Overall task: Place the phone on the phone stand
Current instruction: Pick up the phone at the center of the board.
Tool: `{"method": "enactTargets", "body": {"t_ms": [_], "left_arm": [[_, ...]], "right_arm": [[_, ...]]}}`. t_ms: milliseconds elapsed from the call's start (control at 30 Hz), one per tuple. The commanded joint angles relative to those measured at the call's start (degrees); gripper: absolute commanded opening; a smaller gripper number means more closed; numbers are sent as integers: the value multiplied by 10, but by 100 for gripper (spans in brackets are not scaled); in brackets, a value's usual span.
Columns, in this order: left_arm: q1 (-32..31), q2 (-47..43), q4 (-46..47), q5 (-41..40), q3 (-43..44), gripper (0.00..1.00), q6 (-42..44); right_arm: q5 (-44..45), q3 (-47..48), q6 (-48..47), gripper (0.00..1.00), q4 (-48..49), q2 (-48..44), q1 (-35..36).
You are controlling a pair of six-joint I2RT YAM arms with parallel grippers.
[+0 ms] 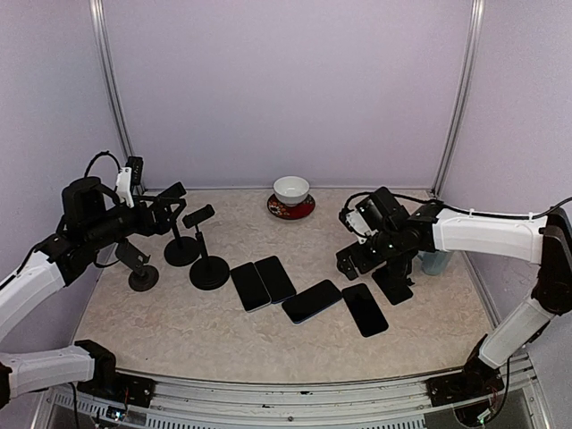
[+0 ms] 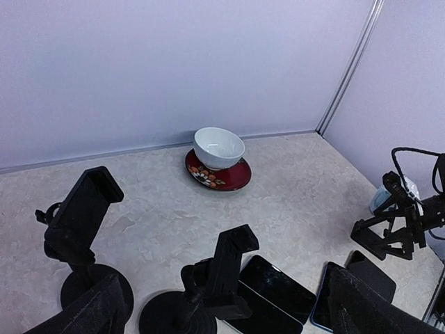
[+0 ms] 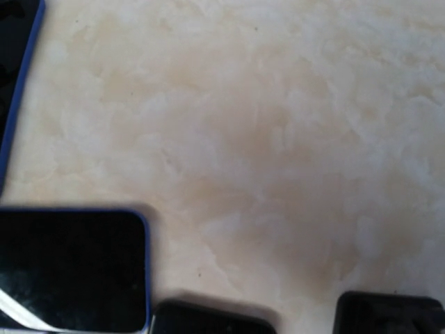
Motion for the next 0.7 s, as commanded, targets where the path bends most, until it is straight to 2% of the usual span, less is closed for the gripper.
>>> {"method": "enactTargets", "body": {"t_ms": [0,367,667], "left_arm": [[-3,-6,15,2,-3,99,10],[-5,-10,12,-16,-3,99,8],[-12,-19,9,-32,-4,99,13]], "right_arm": [[1,-10,36,100,-23,16,10],[36,-11,119,100,-48,67,43],[37,-38,136,100,-46,55,43]]}}
